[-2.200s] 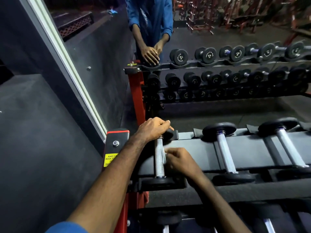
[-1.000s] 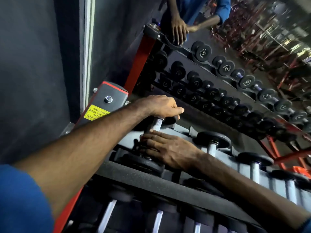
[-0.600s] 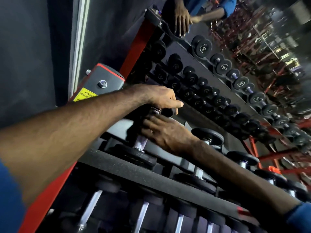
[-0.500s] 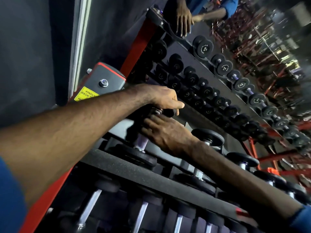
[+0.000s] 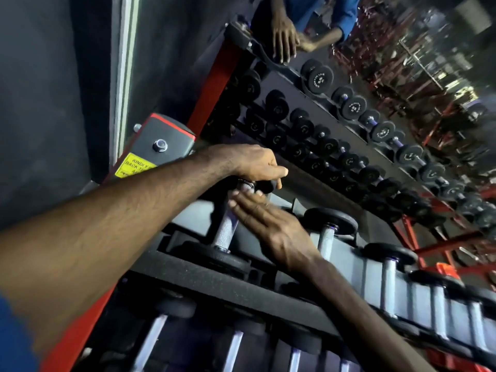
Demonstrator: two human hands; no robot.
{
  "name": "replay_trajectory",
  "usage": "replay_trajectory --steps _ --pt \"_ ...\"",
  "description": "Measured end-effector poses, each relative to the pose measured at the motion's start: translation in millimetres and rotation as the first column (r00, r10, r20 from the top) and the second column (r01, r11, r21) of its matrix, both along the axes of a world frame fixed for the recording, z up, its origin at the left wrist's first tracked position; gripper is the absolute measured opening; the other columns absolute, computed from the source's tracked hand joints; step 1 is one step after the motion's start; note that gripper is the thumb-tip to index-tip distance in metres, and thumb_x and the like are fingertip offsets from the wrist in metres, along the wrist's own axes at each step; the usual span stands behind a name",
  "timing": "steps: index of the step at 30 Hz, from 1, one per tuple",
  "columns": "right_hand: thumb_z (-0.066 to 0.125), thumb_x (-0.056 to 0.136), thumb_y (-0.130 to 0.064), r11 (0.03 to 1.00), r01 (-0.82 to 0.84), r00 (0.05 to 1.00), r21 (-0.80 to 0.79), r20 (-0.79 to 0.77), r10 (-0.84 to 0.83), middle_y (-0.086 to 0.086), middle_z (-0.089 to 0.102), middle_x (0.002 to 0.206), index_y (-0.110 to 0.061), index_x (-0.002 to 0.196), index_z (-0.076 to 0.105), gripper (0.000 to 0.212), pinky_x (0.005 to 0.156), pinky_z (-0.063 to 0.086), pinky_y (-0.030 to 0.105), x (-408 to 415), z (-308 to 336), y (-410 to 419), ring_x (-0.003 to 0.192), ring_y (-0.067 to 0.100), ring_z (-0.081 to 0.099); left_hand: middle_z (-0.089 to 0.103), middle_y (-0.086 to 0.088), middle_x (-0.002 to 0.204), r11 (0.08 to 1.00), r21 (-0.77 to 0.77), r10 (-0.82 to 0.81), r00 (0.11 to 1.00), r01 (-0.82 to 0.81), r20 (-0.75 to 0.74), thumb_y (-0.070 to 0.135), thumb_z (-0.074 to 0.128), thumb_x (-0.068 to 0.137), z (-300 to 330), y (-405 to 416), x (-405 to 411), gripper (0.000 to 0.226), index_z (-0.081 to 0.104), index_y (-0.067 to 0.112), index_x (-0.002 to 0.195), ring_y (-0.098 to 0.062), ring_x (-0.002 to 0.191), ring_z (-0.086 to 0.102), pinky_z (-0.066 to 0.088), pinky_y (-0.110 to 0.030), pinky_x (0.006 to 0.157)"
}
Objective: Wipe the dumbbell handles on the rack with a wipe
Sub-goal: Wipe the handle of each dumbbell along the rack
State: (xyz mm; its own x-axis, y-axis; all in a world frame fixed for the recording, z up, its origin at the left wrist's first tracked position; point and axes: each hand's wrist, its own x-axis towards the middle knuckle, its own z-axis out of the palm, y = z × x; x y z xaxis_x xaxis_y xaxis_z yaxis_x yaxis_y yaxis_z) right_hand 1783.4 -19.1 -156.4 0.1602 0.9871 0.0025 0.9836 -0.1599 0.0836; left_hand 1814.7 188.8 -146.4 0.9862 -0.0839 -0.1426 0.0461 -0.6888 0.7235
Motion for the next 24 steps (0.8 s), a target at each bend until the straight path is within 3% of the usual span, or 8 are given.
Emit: replay_trajectory --steps 3,4,7,11,14,17,20,24 --pt "0.026 0.114 -0.011 0.998 -0.051 0.996 0.033 -0.069 0.054 0.012 0.032 0.167 -0.004 0.157 0.04 0.046 0.125 0.029 0.052 -9.2 -9.4 -3.6 0.158 0.027 0.025 0.072 0.021 0.078 1.0 0.016 -0.012 1.0 0.013 -0.008 0.062 0.044 0.104 -0.6 1.2 -1.8 0.041 0.083 0.05 0.098 -0.007 0.087 0.065 0.049 -0.033 0.084" --pt "0.023 0.114 -0.013 0.995 0.015 0.994 0.098 -0.112 -0.004 0.01 0.032 0.168 -0.005 0.157 0.041 0.047 0.125 0.028 0.053 -11.5 -11.9 -3.6 0.158 0.026 0.024 0.074 0.018 0.087 1.0 0.023 -0.012 1.0 0.012 -0.008 0.062 0.044 0.104 -1.7 0.9 -0.7 0.04 0.083 0.051 0.097 -0.009 0.092 0.067 0.05 -0.033 0.088" --pt "0.036 0.112 -0.008 0.938 0.278 0.892 0.209 -0.417 -0.172 0.004 0.028 0.17 -0.011 0.157 0.042 0.046 0.129 0.019 0.052 -27.0 -23.6 -4.2 0.159 0.021 0.02 0.072 0.02 0.073 0.999 0.047 -0.005 1.0 0.006 -0.016 0.061 0.044 0.103 3.0 -1.4 -2.1 0.04 0.083 0.05 0.096 -0.01 0.087 0.068 0.052 -0.032 0.087" --pt "0.038 0.089 0.005 0.739 0.608 0.597 0.29 -0.781 -0.185 -0.005 0.038 0.165 -0.013 0.155 0.047 0.069 0.127 0.024 0.029 -65.7 -31.7 -2.4 0.154 0.009 0.03 0.064 0.014 0.06 0.999 0.05 -0.021 0.999 0.023 -0.029 0.06 0.041 0.105 8.7 -0.7 -5.1 0.044 0.083 0.048 0.101 -0.003 0.074 0.062 0.049 -0.03 0.079" --pt "0.043 0.098 0.013 0.585 0.777 0.305 0.235 -0.952 -0.022 -0.015 0.054 0.152 -0.017 0.15 0.054 0.061 0.119 0.032 0.017 -70.8 -27.0 12.5 0.146 0.0 0.042 0.066 0.018 0.065 0.997 0.064 -0.036 0.999 0.038 -0.025 0.058 0.04 0.108 11.4 -3.1 -5.2 0.045 0.084 0.046 0.104 -0.004 0.073 0.059 0.046 -0.032 0.079" --pt "0.047 0.097 0.016 0.465 0.88 0.069 0.096 -0.995 0.074 -0.021 0.072 0.126 -0.031 0.124 0.069 0.058 0.102 0.045 0.013 -69.2 -28.5 23.2 0.123 -0.002 0.062 0.068 0.023 0.074 0.996 0.078 -0.032 0.999 0.035 -0.041 0.058 0.039 0.109 12.7 -6.1 -7.7 0.046 0.083 0.046 0.106 -0.005 0.072 0.059 0.048 -0.032 0.081" --pt "0.053 0.088 0.011 0.438 0.886 -0.217 -0.154 -0.971 0.097 0.0 0.074 0.101 -0.015 0.105 0.077 0.039 0.075 0.05 0.024 -43.9 -30.4 35.2 0.09 0.016 0.065 0.077 0.008 0.076 0.998 0.06 -0.028 0.999 0.03 -0.037 0.062 0.038 0.106 6.7 -5.7 -5.7 0.047 0.083 0.05 0.1 -0.016 0.086 0.072 0.056 -0.037 0.093" --pt "0.062 0.076 0.002 0.463 0.796 -0.518 -0.389 -0.834 0.19 0.022 0.07 0.097 -0.001 0.109 0.069 0.034 0.078 0.059 0.032 -25.0 -24.8 47.8 0.094 0.032 0.07 0.077 -0.008 0.082 0.995 0.091 -0.037 0.999 0.038 -0.021 0.064 0.038 0.106 3.8 -9.0 -2.9 0.047 0.082 0.052 0.099 -0.023 0.09 0.073 0.057 -0.041 0.095"
